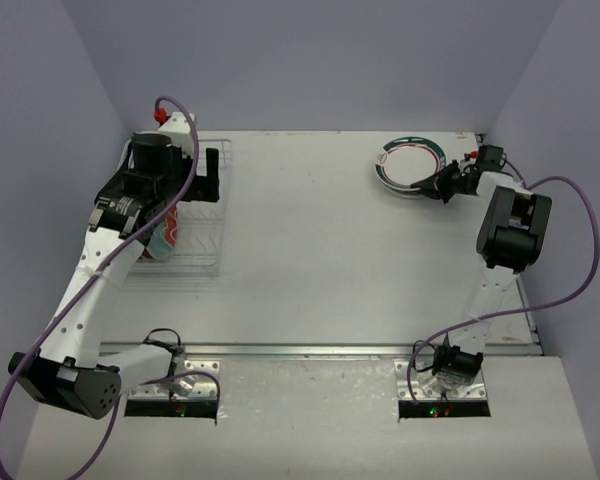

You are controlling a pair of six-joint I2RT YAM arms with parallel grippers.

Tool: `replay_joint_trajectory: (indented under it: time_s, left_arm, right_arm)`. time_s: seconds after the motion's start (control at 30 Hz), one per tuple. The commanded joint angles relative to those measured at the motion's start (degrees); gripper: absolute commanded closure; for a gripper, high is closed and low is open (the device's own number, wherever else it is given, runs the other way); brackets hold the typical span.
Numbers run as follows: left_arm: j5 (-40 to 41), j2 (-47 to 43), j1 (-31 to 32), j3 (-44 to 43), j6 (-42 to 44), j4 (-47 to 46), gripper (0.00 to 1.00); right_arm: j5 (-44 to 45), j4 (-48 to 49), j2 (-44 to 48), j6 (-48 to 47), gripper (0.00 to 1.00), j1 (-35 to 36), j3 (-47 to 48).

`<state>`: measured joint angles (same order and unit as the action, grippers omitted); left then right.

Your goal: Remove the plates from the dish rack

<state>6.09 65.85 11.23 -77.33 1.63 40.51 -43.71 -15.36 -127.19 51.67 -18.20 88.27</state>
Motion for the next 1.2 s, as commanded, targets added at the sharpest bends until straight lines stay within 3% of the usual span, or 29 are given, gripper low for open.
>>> replay_joint_trajectory:
  time_s: [0.0,0.13,0.23,0.43,0.67,0.83,0.9,0.97,1.17]
  left_arm:
    - [1.35,-2.83,-0.92,0.69,-0.57,-2.46,0.0]
    - [3.63,-4.02,-1.78,1.46,-0.76,-2.81,0.0]
    - [3.87,-4.62,-2.32,1.22,-0.72,-2.46,0.0]
    - [5.12,-5.67,-4.22,0.73,-0.27,-0.63,0.0]
    - [10.01,-0.07,-6.88,0.15,-0.28,5.04,0.01]
    - [11.28,3.24,-9.9,1.25,2.37,5.67,0.15]
    - [10.1,5.84,-12.64,1.13,3.03,6.24,0.3]
    - [9.75,6.87,-14.56,0.93,3.47,5.78,0.35]
    - [11.77,8.36,-15.1,0.18,4.79,4.09,0.37]
  right_arm:
    - [-3.47,3.15,0.61,3.06,0.82,0.0,4.3]
    - [-6.25,1.22,2.36,3.85,0.36,0.0,4.07]
    - [-9.63,-0.11,5.25,4.78,0.29,0.12,3.02]
    - [-12.47,-5.85,15.98,-1.76,0.26,2.18,-6.91]
    - [-4.24,-13.64,28.67,-17.55,0.26,9.59,-17.21]
    - [5.72,-9.26,40.52,-26.34,0.27,16.45,-23.31]
    - [11.14,-6.68,48.03,-30.4,0.27,20.88,-26.32]
    - [12.67,-3.67,51.92,-31.97,0.27,21.86,-29.2]
    - [13.52,-0.59,57.09,-33.13,0.27,24.36,-34.66]
